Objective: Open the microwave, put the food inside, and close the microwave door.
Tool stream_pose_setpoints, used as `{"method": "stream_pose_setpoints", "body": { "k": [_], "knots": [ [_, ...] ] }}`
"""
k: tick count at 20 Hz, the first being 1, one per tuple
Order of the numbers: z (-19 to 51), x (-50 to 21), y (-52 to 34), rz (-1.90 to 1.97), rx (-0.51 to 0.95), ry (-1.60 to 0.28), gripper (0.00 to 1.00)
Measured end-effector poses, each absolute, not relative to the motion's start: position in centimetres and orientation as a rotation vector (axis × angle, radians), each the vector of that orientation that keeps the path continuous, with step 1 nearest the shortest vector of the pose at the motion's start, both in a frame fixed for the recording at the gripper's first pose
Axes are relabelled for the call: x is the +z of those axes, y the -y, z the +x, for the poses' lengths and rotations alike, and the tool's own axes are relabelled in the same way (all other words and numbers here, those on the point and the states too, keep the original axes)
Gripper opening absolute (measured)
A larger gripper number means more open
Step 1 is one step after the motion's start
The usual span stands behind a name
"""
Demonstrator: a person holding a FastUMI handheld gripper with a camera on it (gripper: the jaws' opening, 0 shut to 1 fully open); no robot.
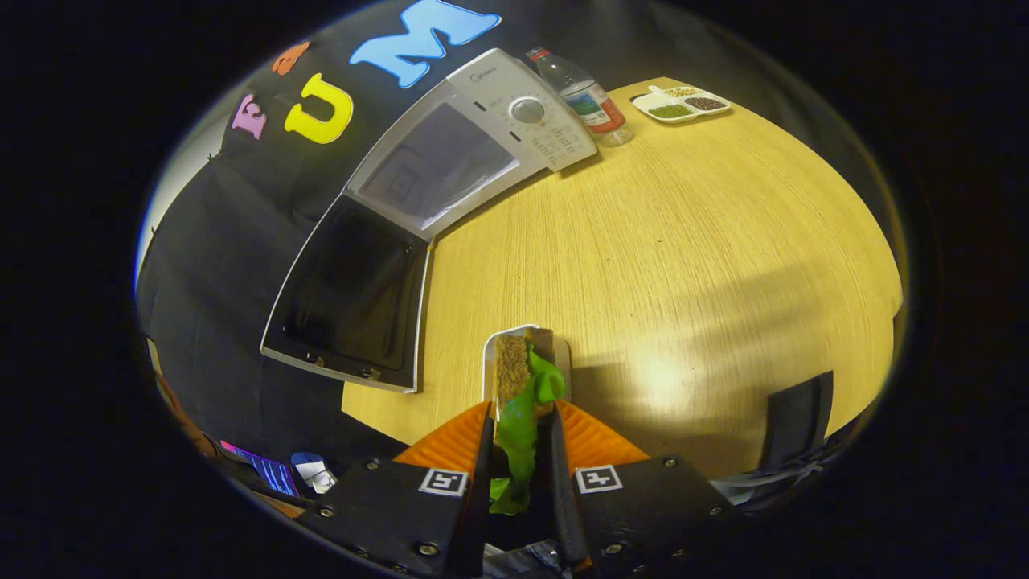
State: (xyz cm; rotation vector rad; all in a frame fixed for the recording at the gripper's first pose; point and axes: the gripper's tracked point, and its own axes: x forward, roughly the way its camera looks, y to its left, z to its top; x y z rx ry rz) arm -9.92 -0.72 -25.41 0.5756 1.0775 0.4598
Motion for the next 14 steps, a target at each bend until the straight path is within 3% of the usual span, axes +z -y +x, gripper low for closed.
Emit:
{"method": "stream_pose_setpoints", "body": {
  "k": [14],
  "knots": [
    [-6.5, -17.6, -2.3, 0.800, 0.372, -0.842, 0.34]
  ]
}}
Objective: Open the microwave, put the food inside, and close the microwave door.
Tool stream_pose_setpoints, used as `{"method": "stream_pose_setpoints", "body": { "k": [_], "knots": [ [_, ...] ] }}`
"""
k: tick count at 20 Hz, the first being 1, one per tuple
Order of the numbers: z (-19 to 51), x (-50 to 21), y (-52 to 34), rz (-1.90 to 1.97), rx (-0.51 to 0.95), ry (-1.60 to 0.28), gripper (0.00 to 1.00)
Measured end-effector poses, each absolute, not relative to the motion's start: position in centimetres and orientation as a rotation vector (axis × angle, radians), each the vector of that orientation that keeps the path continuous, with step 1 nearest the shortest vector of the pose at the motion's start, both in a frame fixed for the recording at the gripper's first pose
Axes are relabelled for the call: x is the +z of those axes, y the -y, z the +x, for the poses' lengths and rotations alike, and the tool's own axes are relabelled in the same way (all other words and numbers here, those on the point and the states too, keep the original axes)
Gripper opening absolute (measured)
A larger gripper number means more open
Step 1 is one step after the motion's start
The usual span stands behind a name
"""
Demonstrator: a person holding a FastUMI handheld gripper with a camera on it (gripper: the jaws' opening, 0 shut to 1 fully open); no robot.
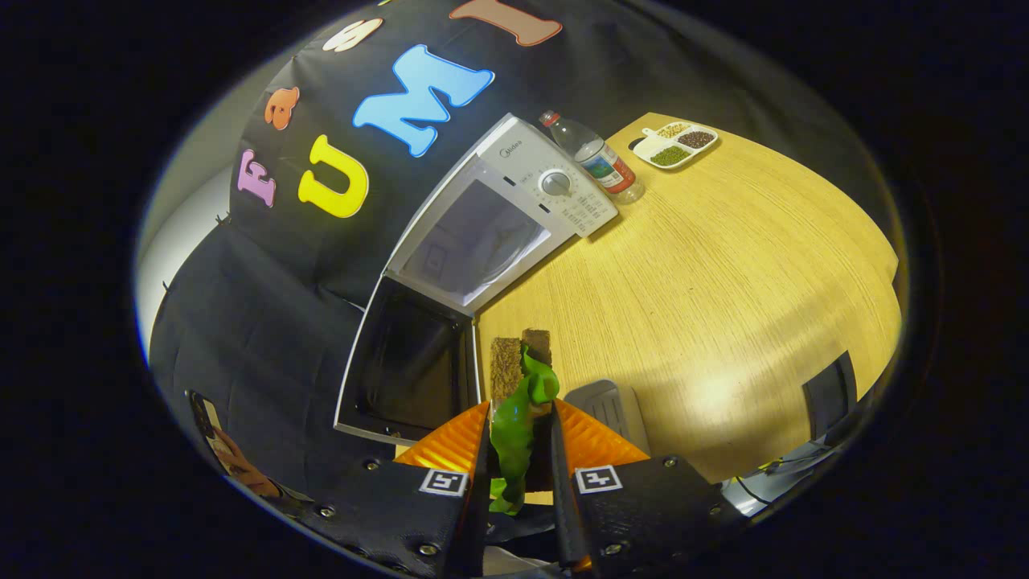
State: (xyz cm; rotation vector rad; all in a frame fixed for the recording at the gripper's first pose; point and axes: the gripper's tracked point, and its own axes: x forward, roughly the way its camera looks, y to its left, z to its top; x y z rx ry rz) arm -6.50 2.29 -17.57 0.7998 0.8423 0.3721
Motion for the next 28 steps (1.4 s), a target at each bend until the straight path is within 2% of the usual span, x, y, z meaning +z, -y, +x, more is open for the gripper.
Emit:
{"method": "stream_pose_setpoints", "body": {
  "k": [14, 28],
  "knots": [
    [3.6, -14.9, -11.7, 0.973, 0.351, -0.608, 0.34],
    [17.0, -18.4, -16.4, 1.083, 0.215, -0.430, 0.34]
  ]
}}
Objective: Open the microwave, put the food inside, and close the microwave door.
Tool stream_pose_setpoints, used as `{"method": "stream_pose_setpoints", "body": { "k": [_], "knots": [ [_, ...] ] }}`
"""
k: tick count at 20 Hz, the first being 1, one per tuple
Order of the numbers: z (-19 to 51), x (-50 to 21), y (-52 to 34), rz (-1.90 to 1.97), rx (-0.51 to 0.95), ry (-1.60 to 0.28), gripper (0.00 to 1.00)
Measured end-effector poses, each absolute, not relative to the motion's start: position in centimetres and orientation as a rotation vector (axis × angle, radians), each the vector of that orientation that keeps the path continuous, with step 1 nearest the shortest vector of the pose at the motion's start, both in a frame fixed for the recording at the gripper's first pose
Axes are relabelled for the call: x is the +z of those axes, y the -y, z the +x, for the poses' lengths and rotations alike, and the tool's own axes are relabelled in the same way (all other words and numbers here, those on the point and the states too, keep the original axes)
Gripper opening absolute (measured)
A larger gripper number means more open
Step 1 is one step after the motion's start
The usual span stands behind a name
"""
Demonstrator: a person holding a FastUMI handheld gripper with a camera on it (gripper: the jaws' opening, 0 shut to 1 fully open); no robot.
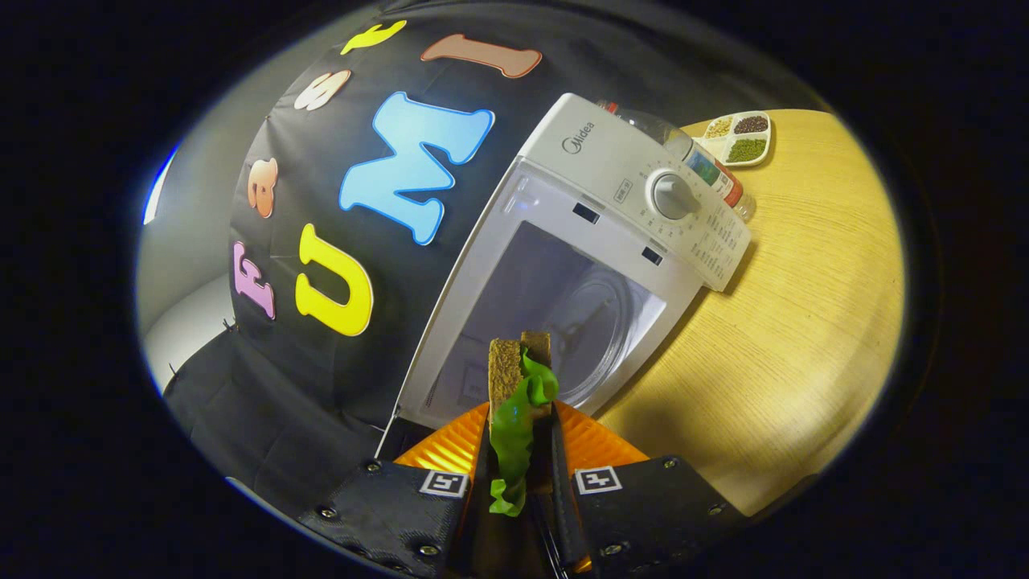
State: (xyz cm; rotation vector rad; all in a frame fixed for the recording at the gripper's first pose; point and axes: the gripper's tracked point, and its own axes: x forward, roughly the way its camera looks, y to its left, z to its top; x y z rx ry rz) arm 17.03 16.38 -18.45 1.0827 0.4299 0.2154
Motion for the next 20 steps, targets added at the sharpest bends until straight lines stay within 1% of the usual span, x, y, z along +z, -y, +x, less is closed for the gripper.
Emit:
{"method": "stream_pose_setpoints", "body": {
  "k": [11, 16, 19, 20],
  "knots": [
    [27.1, -21.7, -19.0, 1.120, 0.157, -0.315, 0.34],
    [29.6, -24.1, -20.0, 1.138, 0.103, -0.355, 0.34],
    [29.4, -25.3, -19.5, 1.081, 0.047, -0.393, 0.34],
    [29.4, -25.8, -19.4, 1.059, 0.028, -0.413, 0.40]
  ]
}}
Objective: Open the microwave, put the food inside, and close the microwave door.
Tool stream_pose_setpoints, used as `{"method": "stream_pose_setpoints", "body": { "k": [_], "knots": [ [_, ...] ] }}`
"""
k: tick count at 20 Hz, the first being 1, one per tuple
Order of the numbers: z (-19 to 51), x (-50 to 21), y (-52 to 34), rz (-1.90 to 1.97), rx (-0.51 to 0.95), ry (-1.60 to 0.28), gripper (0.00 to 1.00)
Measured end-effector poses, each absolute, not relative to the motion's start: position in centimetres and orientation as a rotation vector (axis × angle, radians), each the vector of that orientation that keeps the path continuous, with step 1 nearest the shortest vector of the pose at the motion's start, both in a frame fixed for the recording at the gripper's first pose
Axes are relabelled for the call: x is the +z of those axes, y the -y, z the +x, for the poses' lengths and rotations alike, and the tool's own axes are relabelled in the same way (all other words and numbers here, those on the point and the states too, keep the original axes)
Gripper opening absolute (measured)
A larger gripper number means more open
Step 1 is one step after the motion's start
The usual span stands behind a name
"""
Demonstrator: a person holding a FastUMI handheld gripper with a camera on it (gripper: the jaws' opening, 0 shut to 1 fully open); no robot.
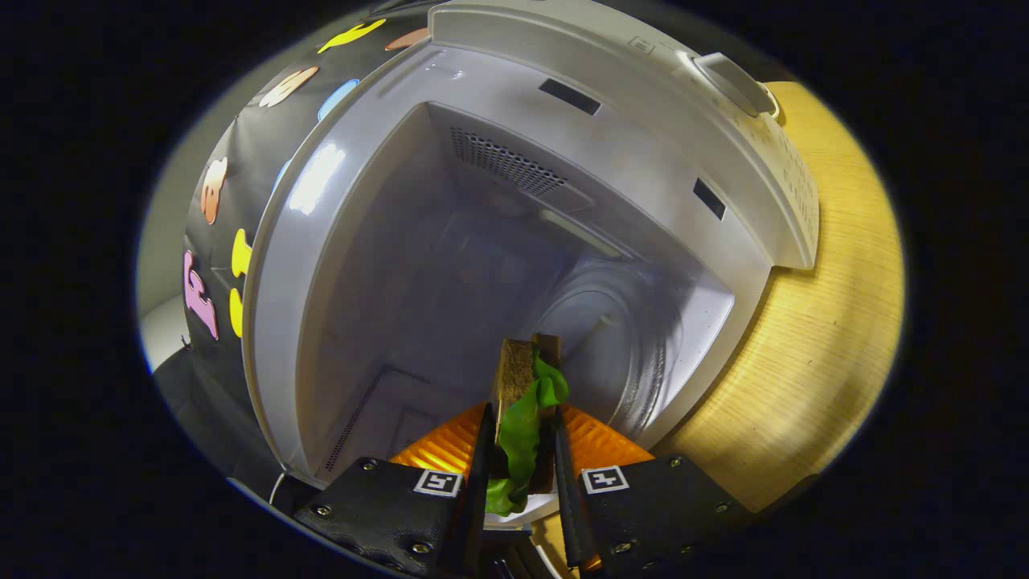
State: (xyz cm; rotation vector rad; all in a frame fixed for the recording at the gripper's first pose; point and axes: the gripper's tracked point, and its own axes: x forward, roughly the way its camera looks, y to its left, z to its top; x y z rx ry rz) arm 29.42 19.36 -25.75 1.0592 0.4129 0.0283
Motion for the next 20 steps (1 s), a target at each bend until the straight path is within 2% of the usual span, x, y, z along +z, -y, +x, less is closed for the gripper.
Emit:
{"method": "stream_pose_setpoints", "body": {
  "k": [3, 5, 6, 10, 20],
  "knots": [
    [28.7, -26.0, -18.8, 0.983, 0.004, -0.442, 0.53],
    [27.7, -25.0, -17.9, 0.910, -0.013, -0.443, 0.78],
    [27.1, -25.2, -17.1, 0.867, -0.036, -0.457, 0.96],
    [23.7, -24.2, -15.9, 0.743, -0.027, -0.493, 0.97],
    [14.2, -19.1, -14.4, 0.547, 0.101, -0.500, 0.97]
  ]
}}
